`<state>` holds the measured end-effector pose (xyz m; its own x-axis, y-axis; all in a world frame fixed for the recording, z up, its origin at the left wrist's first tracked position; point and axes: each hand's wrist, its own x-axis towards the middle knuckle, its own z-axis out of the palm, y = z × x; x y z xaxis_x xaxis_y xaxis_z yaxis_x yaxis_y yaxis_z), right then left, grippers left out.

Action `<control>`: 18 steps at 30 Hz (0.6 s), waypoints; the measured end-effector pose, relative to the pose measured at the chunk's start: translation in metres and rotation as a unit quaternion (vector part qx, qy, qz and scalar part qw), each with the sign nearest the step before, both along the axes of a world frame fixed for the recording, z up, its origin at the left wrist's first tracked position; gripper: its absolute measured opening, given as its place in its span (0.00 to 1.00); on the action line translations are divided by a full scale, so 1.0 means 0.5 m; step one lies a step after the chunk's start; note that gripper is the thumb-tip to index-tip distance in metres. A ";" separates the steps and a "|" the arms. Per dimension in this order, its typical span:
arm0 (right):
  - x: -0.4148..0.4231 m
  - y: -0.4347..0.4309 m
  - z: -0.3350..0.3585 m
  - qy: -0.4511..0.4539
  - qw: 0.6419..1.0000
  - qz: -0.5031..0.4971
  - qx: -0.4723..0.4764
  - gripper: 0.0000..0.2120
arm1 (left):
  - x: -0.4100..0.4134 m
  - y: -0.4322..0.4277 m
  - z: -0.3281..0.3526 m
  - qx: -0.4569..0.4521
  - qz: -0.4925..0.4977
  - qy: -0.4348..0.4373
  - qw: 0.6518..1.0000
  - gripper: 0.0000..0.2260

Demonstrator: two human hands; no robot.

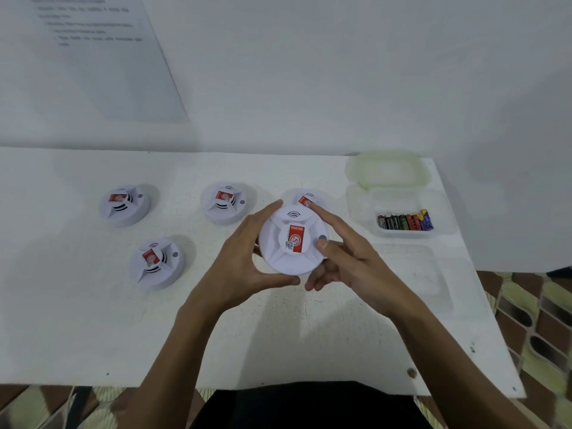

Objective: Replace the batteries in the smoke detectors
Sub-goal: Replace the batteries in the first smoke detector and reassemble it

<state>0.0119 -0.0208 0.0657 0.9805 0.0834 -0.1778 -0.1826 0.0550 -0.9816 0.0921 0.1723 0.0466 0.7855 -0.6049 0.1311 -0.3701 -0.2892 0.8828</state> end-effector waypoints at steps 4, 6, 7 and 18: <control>-0.008 -0.003 -0.007 0.002 0.999 -0.008 0.037 0.23 | 0.000 0.008 0.013 -0.006 -0.044 0.067 0.997 0.42; -0.012 -0.004 -0.010 0.004 0.999 -0.012 0.042 0.24 | 0.001 0.010 0.019 -0.006 -0.062 0.084 0.995 0.42; -0.013 -0.004 -0.011 0.003 0.999 -0.014 0.041 0.24 | 0.002 0.010 0.021 -0.006 -0.067 0.089 0.994 0.42; -0.011 -0.004 -0.016 0.015 0.997 -0.060 0.053 0.22 | 0.001 0.000 0.023 -0.009 -0.081 0.113 0.990 0.41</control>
